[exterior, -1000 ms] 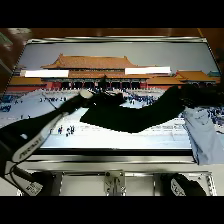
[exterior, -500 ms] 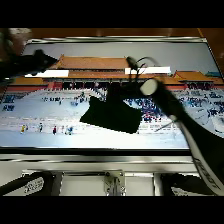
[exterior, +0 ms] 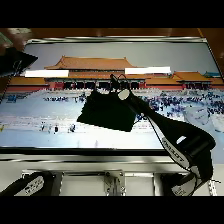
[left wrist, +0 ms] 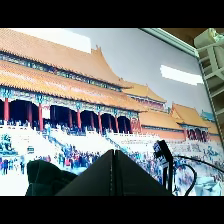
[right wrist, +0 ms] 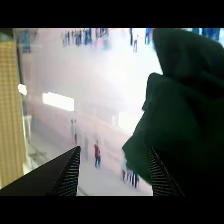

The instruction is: Fold the shirts.

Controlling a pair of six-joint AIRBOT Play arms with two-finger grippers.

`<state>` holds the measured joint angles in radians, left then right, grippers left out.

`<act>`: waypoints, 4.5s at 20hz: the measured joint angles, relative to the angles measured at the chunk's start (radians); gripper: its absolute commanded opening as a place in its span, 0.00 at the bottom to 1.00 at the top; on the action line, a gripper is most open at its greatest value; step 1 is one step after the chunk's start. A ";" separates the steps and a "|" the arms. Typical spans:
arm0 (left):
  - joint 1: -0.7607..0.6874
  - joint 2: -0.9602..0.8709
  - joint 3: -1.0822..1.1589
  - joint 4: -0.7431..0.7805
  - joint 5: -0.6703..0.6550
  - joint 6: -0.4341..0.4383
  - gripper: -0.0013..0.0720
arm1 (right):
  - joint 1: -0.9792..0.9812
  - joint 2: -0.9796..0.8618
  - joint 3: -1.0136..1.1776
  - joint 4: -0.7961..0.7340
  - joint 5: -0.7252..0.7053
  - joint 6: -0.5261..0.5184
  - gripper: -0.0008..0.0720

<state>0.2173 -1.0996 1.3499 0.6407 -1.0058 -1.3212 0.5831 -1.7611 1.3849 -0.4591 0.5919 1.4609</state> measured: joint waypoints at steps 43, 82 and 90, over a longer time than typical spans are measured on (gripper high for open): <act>0.000 0.000 -0.013 0.045 -0.037 0.000 0.07 | -1.328 0.592 0.004 -0.812 0.864 0.011 0.10; -0.312 -0.093 0.016 0.512 -0.212 -0.136 0.68 | -1.354 0.848 -0.221 -0.867 0.573 -0.002 0.93; -0.634 -0.280 0.050 0.916 -0.440 -0.240 0.99 | -0.908 0.695 -0.215 -0.900 0.846 0.046 0.93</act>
<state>-0.4168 -1.3796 1.4002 1.5570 -1.4456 -1.5608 -0.3244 -1.0664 1.1702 -1.3594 1.4384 1.5066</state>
